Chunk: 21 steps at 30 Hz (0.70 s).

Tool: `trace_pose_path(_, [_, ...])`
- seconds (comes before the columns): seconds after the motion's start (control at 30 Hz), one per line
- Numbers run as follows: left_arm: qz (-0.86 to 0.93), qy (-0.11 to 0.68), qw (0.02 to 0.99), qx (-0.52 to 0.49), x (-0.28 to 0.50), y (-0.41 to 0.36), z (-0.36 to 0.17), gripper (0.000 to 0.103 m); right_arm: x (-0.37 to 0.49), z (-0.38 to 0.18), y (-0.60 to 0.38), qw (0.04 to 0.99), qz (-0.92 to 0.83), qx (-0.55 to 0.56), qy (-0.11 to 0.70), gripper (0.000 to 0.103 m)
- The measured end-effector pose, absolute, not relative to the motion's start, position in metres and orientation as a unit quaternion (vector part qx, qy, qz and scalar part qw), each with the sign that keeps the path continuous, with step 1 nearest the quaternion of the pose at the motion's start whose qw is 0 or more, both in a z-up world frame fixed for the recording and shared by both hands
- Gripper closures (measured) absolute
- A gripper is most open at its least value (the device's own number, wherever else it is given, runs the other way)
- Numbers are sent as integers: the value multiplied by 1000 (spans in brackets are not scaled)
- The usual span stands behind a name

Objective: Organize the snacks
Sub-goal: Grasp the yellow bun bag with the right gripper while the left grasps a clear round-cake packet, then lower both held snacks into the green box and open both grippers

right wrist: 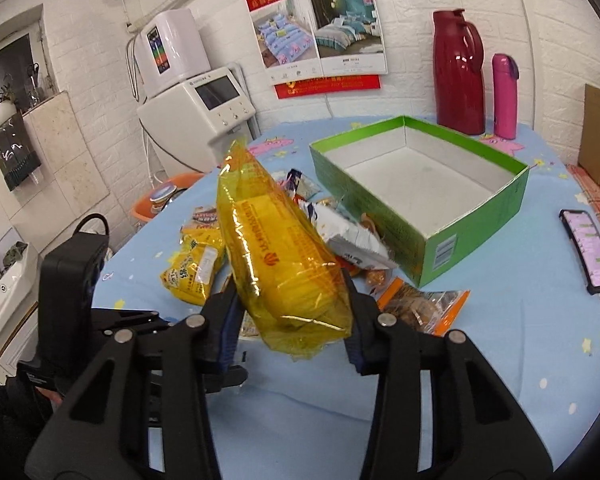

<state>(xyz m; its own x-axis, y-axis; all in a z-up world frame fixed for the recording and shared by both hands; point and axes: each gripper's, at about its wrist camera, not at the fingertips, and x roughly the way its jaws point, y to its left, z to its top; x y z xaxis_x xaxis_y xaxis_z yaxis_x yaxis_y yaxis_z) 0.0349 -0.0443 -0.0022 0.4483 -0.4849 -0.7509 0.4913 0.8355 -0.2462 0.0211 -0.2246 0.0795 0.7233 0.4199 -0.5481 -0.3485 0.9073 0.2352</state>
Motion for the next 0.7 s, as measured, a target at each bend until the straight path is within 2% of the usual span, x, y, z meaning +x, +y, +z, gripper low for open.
trace_pose_path(0.2, [-278, 349, 895, 6, 59, -43, 73, 49, 59, 93, -255, 944, 140, 66, 291, 58])
trace_pose_path(0.33, [-258, 334, 906, -24, 117, -57, 95, 49, 86, 86, -276, 946, 106, 76, 295, 58])
trace_pose_path(0.47, [-235, 337, 912, -17, 178, -90, 96, 49, 123, 73, -284, 944, 84, 73, 312, 58])
trace_pose_path(0.7, [-196, 380, 904, -3, 254, -126, 63, 49, 171, 48, -290, 936, 72, 46, 340, 58])
